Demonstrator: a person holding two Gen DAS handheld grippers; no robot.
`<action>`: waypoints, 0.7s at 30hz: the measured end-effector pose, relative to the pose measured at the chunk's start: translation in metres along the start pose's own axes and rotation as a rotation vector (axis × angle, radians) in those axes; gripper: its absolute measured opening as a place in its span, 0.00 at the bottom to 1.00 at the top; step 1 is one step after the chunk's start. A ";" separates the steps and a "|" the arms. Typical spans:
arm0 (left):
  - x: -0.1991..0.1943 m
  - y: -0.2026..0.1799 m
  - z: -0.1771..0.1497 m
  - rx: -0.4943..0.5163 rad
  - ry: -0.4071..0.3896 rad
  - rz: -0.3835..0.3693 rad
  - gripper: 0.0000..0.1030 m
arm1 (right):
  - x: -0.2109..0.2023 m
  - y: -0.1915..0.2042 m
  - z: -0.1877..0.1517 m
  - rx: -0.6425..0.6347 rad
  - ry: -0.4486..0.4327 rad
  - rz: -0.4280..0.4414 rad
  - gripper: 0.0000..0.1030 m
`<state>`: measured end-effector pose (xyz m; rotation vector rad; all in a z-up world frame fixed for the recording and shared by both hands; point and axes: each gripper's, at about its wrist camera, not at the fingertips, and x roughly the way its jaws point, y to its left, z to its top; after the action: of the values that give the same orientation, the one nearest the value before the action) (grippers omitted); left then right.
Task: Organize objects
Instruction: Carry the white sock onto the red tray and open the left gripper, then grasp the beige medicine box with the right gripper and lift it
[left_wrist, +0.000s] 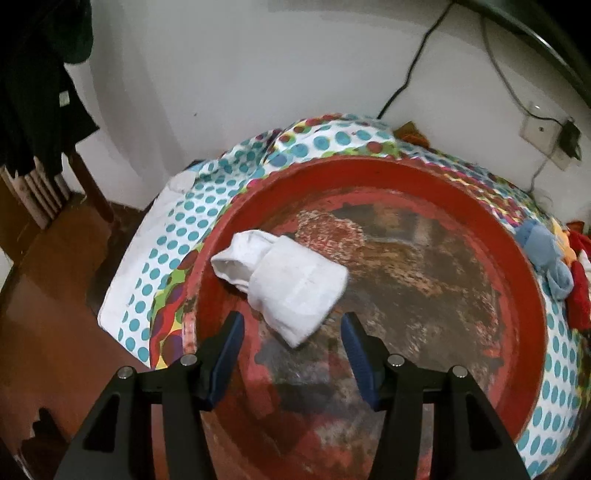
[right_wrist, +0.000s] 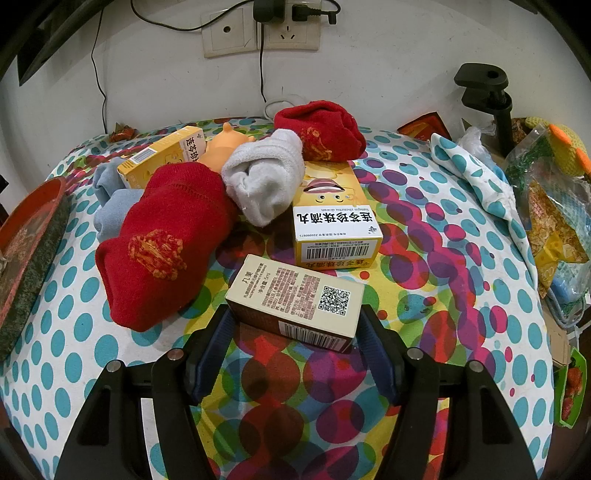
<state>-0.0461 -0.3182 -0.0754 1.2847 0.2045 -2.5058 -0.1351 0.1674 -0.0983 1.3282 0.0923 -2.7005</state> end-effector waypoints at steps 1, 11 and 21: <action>-0.004 -0.002 -0.002 0.004 -0.012 -0.003 0.54 | 0.000 0.002 0.000 0.000 0.000 0.000 0.63; -0.027 -0.021 -0.030 0.029 -0.101 -0.025 0.54 | -0.002 -0.003 0.002 0.013 -0.003 -0.022 0.61; -0.035 -0.020 -0.041 0.078 -0.157 -0.054 0.54 | -0.014 0.000 0.004 0.005 -0.068 -0.106 0.61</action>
<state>-0.0025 -0.2812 -0.0711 1.1178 0.1076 -2.6700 -0.1302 0.1684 -0.0848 1.2659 0.1538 -2.8317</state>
